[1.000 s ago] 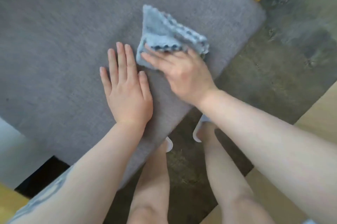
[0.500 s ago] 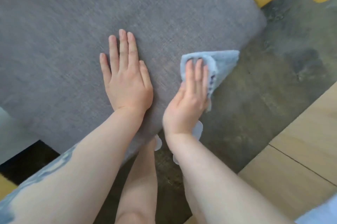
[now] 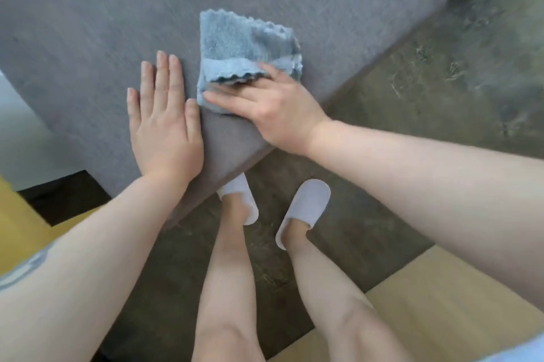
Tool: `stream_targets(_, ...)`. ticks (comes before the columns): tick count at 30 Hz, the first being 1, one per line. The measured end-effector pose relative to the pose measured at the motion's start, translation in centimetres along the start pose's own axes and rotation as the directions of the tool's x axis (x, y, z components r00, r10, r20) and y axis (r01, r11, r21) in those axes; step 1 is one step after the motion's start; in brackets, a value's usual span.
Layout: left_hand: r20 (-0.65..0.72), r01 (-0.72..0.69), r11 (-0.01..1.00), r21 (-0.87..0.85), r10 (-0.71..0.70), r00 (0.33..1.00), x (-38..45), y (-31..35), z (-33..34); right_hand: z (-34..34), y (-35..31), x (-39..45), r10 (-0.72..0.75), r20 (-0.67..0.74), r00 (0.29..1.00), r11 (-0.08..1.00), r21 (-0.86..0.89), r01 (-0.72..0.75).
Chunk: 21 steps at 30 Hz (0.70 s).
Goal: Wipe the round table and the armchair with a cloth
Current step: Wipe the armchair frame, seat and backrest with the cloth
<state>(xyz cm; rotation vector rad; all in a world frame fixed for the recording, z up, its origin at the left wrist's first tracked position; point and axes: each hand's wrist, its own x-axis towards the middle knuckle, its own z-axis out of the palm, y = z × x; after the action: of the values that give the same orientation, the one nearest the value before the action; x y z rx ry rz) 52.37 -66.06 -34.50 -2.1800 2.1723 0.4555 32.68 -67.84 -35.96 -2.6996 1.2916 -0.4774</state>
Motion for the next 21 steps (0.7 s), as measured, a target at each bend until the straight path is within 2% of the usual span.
stream_targets(1,0.015,-0.001,1.000,0.012,0.001,1.000,-0.5,-0.9,-0.3,-0.4,2.2,-0.2,0.029,-0.005,1.000,0.998,-0.056,-0.030)
stream_targets(2,0.033,-0.005,1.000,0.022,0.005,0.999,-1.0,-1.8,-0.7,-0.7,3.3,-0.8,0.202,-0.037,0.979,0.977,-0.063,-0.204)
stream_targets(3,0.050,-0.011,1.000,0.028,0.009,0.999,-1.4,-2.6,-0.9,-1.1,2.8,-1.4,0.457,-0.100,0.884,0.887,-0.024,-0.462)
stream_targets(4,0.068,-0.017,0.999,0.027,0.015,0.998,-1.7,-3.2,-1.1,-1.2,0.5,-1.8,0.673,-0.151,0.724,0.736,0.036,-0.676)
stream_targets(5,0.084,-0.021,0.999,0.024,0.019,0.996,-1.8,-3.6,-1.1,-0.8,-3.1,-1.8,0.771,-0.158,0.616,0.633,0.096,-0.768)
stream_targets(6,0.090,-0.019,1.000,0.024,0.017,0.996,-1.9,-3.9,-1.1,-0.1,-6.9,-1.4,0.768,-0.111,0.631,0.641,0.147,-0.754)
stream_targets(7,0.087,-0.015,1.000,0.025,0.013,0.996,-1.9,-4.1,-1.1,0.3,-10.2,-0.9,0.655,-0.025,0.755,0.745,0.189,-0.640)
stream_targets(8,0.084,-0.016,1.000,0.022,0.014,0.996,-1.8,-4.2,-1.1,0.6,-11.9,-0.6,0.462,0.019,0.887,0.865,0.213,-0.455)
stream_targets(9,0.084,-0.022,1.000,0.015,0.021,0.996,-1.7,-4.4,-1.1,0.9,-11.3,-0.5,0.271,0.050,0.961,0.932,0.236,-0.275)
stream_targets(10,0.091,-0.031,0.999,0.009,0.030,0.995,-1.7,-4.4,-1.2,0.8,-9.2,-0.7,0.164,0.050,0.985,0.966,0.197,-0.171)
stream_targets(11,0.090,-0.039,0.999,0.007,0.038,0.995,-1.8,-4.4,-1.2,0.6,-6.9,-1.2,0.163,0.028,0.986,0.980,0.110,-0.166)
stream_targets(12,0.079,-0.044,0.999,0.009,0.043,0.996,-1.9,-4.3,-1.1,0.5,-5.1,-1.9,0.299,-0.032,0.954,0.953,0.051,-0.298)
stream_targets(13,0.066,-0.046,0.999,0.010,0.045,0.997,-1.9,-4.2,-1.0,0.0,-4.9,-2.5,0.484,-0.082,0.871,0.875,0.055,-0.481)
stream_targets(14,0.058,-0.043,0.999,0.004,0.043,0.997,-1.9,-4.2,-0.9,-0.1,-6.6,-2.8,0.654,-0.116,0.748,0.757,0.096,-0.647)
stream_targets(15,0.057,-0.038,0.999,-0.005,0.038,0.998,-1.9,-4.3,-0.9,0.3,-9.8,-2.7,0.736,-0.093,0.670,0.676,0.144,-0.723)
stream_targets(16,0.061,-0.038,0.999,-0.013,0.038,0.997,-1.8,-4.5,-0.9,0.8,-13.4,-2.3,0.735,-0.039,0.677,0.671,0.190,-0.717)
stream_targets(18,0.080,-0.062,0.998,-0.031,0.065,0.995,-1.6,-5.3,-1.0,1.4,-17.2,-1.7,0.504,0.063,0.862,0.832,0.235,-0.503)
stream_targets(19,0.090,-0.093,0.995,-0.040,0.096,0.991,-1.4,-5.8,-1.1,1.7,-16.0,-1.6,0.339,0.078,0.937,0.906,0.243,-0.348)
stream_targets(21,0.102,-0.135,0.989,-0.061,0.141,0.985,-1.1,-6.2,-1.4,1.3,-10.7,-2.1,0.070,0.068,0.995,0.987,0.140,-0.079)
